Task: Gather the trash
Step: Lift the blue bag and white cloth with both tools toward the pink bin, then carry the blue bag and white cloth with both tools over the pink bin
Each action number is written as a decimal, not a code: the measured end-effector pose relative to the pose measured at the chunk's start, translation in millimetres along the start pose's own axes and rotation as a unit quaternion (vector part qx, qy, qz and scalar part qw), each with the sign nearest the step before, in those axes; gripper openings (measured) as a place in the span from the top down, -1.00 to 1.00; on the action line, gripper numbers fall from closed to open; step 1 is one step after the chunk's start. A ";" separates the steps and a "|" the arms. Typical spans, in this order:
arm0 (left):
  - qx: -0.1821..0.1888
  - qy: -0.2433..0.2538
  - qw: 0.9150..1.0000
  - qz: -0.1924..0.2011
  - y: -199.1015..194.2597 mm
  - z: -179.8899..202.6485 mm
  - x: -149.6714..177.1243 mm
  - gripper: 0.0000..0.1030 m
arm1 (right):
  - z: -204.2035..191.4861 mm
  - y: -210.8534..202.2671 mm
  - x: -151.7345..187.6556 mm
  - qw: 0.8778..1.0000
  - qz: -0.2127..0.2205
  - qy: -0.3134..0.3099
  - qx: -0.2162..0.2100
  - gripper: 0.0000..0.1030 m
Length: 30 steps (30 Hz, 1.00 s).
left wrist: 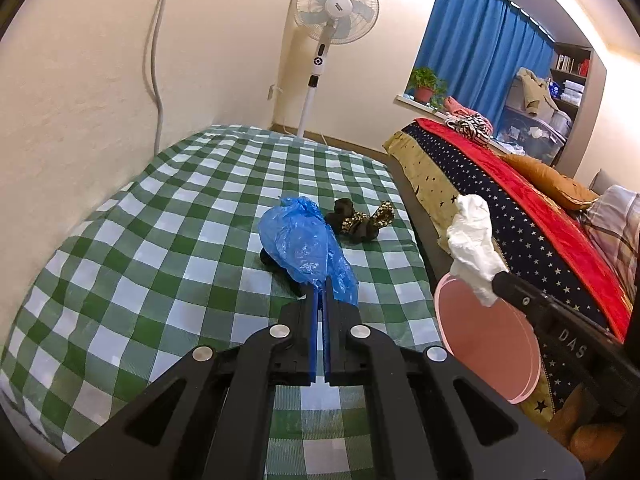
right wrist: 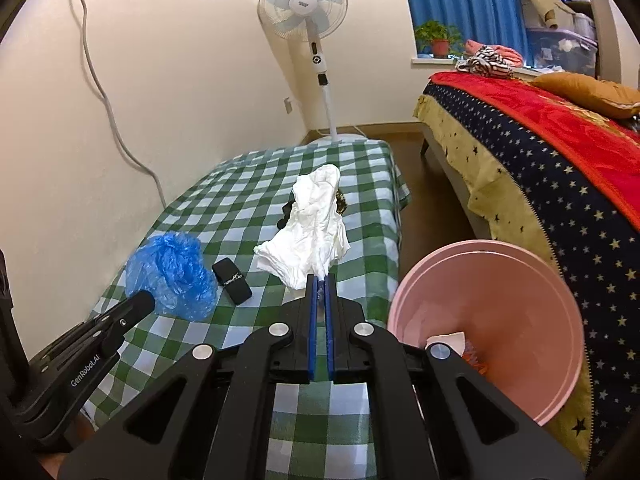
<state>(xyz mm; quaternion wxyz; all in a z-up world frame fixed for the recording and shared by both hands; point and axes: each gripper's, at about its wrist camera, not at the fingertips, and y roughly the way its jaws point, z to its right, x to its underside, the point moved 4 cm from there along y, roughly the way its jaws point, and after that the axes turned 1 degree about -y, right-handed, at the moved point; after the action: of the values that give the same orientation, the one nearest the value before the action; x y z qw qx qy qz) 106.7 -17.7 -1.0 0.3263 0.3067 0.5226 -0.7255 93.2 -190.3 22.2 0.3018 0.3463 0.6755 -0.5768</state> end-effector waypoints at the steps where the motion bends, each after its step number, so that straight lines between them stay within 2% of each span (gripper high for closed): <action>1: 0.001 0.002 1.000 0.001 -1.5 1.3 0.2 0.97 | 1.0 -3.1 -0.6 1.000 0.001 0.003 0.000 0.93; 10: 0.011 0.020 1.000 0.004 -9.9 16.6 7.2 0.97 | 6.6 -31.6 -1.6 1.000 0.018 0.010 0.009 0.93; 30: 0.049 0.047 0.998 0.015 -4.5 50.6 10.3 0.97 | 38.7 -43.4 -1.6 0.997 0.027 0.028 0.062 0.93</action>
<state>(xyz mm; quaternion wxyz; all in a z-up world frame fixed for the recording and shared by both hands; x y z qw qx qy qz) 91.6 -66.7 6.8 0.2967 0.3633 0.4968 -0.7302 59.0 -232.9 42.4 0.2761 0.3989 0.6372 -0.5989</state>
